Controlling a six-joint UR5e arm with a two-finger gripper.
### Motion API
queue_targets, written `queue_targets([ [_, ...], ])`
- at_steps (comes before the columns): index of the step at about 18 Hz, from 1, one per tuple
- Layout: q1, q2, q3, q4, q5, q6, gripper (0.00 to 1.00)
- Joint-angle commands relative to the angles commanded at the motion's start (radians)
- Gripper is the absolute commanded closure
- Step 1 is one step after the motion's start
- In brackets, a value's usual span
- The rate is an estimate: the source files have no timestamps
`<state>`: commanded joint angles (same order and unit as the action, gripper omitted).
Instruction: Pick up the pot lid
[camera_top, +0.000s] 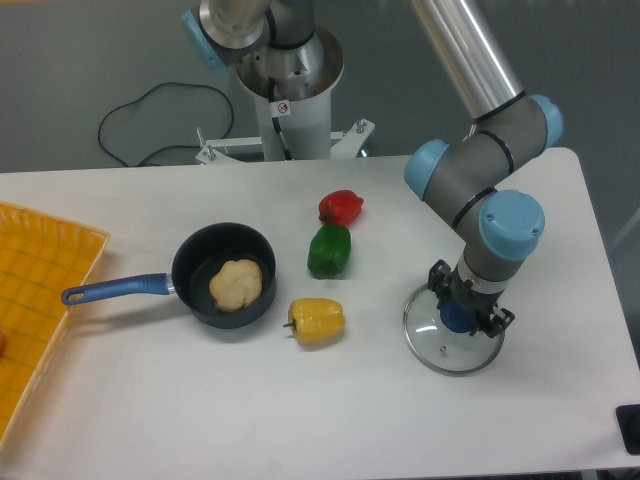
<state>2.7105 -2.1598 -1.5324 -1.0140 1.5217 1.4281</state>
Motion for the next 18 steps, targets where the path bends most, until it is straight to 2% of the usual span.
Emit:
queue_targets([
  [5, 0.0, 0.015, 0.0, -0.006, 0.0, -0.001, 0.54],
  [8, 0.0, 0.054, 0.0, -0.018, 0.002, 0.0, 0.55],
  [12, 0.0, 0.109, 0.002, -0.081, 0.018, -0.001, 0.55],
  [15, 0.0, 0.133, 0.002, -0.097, 0.04, 0.0, 0.55],
  [18, 0.0, 0.163, 0.011, -0.15, 0.044, 0.0, 0.55],
])
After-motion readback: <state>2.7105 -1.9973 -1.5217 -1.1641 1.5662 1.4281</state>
